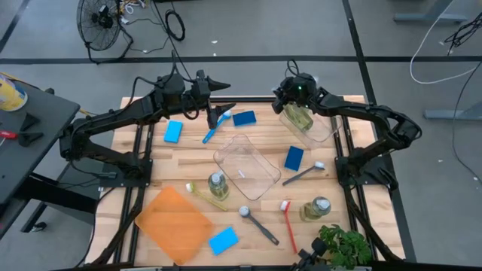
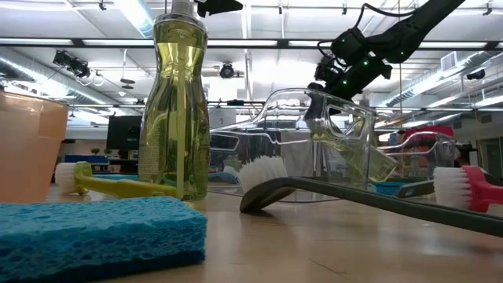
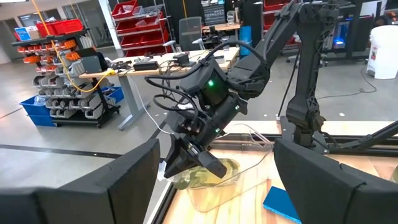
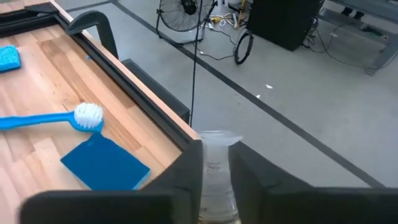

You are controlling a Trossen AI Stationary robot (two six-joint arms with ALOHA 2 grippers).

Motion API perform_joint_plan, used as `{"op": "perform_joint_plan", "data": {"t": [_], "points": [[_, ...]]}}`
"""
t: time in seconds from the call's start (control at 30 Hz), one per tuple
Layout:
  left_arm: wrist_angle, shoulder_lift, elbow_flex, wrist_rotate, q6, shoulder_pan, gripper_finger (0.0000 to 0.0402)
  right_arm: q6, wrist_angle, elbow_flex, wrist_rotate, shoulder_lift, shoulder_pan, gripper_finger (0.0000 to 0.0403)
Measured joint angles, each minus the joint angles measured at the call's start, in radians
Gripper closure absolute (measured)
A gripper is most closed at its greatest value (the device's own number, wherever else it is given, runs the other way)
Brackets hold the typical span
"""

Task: Pick & Place Kitchen Sink Supplies
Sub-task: Put the yellow dish soap into the top transparent bin

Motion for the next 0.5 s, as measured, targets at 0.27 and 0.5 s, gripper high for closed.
{"op": "perform_joint_plan", "data": {"t": [0.27, 0.5], "points": [[0.000, 0.000, 0.000, 0.000, 0.000, 0.000, 0.0081, 0.000, -0.001, -0.001, -0.020, 0.001, 0.000, 0.0400], [0.000, 0.000, 0.000, -0.012, 0.000, 0.000, 0.0081, -0.008, 0.013, -0.001, -0.020, 0.000, 0.000, 0.0402]]}}
